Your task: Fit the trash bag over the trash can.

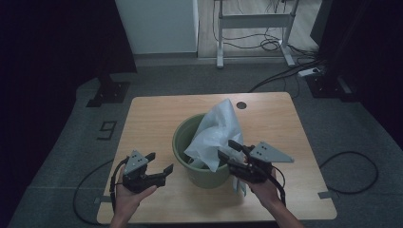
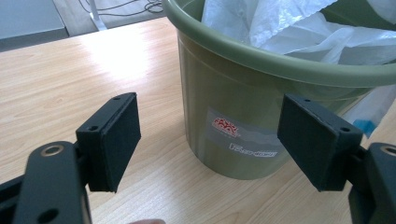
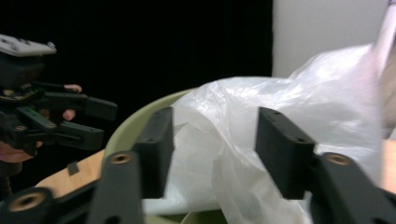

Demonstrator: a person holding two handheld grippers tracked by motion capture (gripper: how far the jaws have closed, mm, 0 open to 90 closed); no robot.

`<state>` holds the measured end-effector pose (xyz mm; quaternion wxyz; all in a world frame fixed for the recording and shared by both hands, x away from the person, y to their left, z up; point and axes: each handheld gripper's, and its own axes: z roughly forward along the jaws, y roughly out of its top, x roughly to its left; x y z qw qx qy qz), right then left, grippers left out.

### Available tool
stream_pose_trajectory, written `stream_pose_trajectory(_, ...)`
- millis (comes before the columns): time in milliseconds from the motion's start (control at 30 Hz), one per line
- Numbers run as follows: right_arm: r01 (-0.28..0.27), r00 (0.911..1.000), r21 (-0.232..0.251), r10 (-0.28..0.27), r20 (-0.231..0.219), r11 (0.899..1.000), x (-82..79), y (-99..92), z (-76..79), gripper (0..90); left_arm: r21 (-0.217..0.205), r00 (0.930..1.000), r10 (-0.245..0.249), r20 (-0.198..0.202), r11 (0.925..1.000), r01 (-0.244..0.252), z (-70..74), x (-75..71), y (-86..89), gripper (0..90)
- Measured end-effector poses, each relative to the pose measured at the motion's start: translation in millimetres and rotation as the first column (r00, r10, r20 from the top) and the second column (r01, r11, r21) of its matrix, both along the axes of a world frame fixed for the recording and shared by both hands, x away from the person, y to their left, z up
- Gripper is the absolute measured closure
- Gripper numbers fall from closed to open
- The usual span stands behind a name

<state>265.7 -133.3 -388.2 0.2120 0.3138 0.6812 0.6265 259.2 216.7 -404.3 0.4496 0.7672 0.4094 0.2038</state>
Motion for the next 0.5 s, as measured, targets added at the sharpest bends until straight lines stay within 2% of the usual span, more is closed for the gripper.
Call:
stream_pose_trajectory(67, 0.040, 0.9989, 0.000, -0.040, 0.026, 0.999, -10.5, -6.3, -1.6, 36.4, -0.002, 1.0000, 0.002, 0.000, 1.0000, -0.002, -0.5, 0.6, 0.1, 21.0)
stream_pose_trajectory(200, 0.108, 0.9938, -0.012, -0.107, 0.030, 0.994, -24.0, -20.3, -11.3, 32.0, 0.001, 1.0000, 0.002, -0.001, 1.0000, -0.002, -1.8, 1.6, -0.9, 21.0)
stream_pose_trajectory(333, 0.162, 0.9867, -0.033, -0.162, 0.007, 0.986, -31.2, -30.1, -30.6, 29.4, 0.002, 1.0000, 0.001, -0.006, 1.0000, -0.001, -3.5, 2.8, -2.2, 21.0)
stream_pose_trajectory(433, 0.195, 0.9805, -0.064, -0.196, -0.015, 0.979, -34.4, -30.4, -49.5, 27.5, 0.001, 0.9999, 0.002, -0.010, 1.0000, -0.002, -4.4, 4.3, -2.8, 21.0)
stream_pose_trajectory(467, 0.195, 0.9805, -0.064, -0.196, -0.015, 0.979, -34.4, -30.4, -49.5, 27.5, 0.001, 0.9999, 0.002, -0.010, 1.0000, -0.002, -4.4, 4.3, -2.8, 21.0)
stream_pose_trajectory(500, 0.219, 0.9742, -0.084, -0.223, -0.036, 0.972, -34.4, -27.6, -65.2, 25.7, 0.001, 0.9999, 0.002, -0.010, 1.0000, -0.002, -4.8, 4.7, -3.0, 21.0)
